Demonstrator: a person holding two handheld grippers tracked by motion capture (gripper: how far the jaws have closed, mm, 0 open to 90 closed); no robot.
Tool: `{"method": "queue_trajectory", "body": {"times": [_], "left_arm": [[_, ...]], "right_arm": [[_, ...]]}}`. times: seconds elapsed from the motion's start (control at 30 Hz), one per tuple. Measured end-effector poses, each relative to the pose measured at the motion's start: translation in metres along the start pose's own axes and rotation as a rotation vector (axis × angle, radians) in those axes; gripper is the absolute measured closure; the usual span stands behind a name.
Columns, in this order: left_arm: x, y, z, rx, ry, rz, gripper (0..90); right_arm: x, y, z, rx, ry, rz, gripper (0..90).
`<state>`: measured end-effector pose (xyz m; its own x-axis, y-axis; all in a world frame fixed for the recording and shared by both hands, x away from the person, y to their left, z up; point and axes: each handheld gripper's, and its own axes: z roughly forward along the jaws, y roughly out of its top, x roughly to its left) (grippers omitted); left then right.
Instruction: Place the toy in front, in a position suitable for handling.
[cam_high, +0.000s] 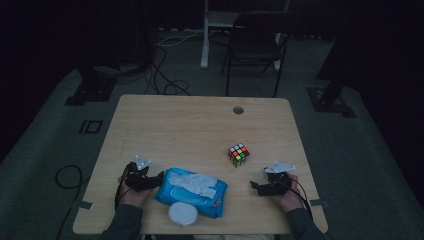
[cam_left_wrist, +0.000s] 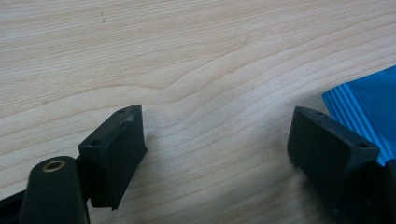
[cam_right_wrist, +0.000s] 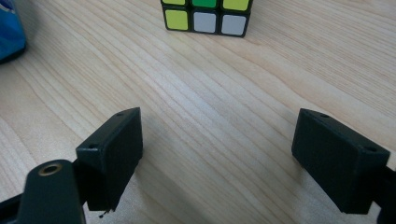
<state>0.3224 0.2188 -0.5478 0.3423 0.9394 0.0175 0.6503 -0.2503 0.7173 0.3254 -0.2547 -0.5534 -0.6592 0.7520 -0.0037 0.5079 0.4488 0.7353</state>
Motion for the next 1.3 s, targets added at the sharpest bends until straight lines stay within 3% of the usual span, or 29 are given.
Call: {"method": "queue_trajectory", "body": {"times": [0.27, 0.6, 0.77, 0.97, 1.3], "left_arm": [[0.001, 0.000, -0.002, 0.001, 0.006, -0.004, 27.5], [0.001, 0.001, -0.010, -0.001, 0.013, -0.010, 29.2], [0.000, -0.001, -0.024, -0.004, 0.053, 0.017, 29.3], [0.000, -0.005, -0.038, -0.015, 0.059, 0.039, 32.0], [-0.002, -0.005, -0.069, -0.044, 0.010, 0.044, 36.2]], "right_arm": [[0.000, 0.000, 0.000, 0.000, 0.000, 0.001, 16.2], [0.000, 0.000, 0.000, 0.000, 0.000, 0.000, 16.2], [0.000, 0.000, 0.000, 0.000, -0.003, 0.001, 16.2], [0.000, 0.000, 0.000, 0.000, -0.003, 0.004, 16.2], [0.000, 0.000, 0.000, -0.001, -0.003, 0.004, 16.2]]}}
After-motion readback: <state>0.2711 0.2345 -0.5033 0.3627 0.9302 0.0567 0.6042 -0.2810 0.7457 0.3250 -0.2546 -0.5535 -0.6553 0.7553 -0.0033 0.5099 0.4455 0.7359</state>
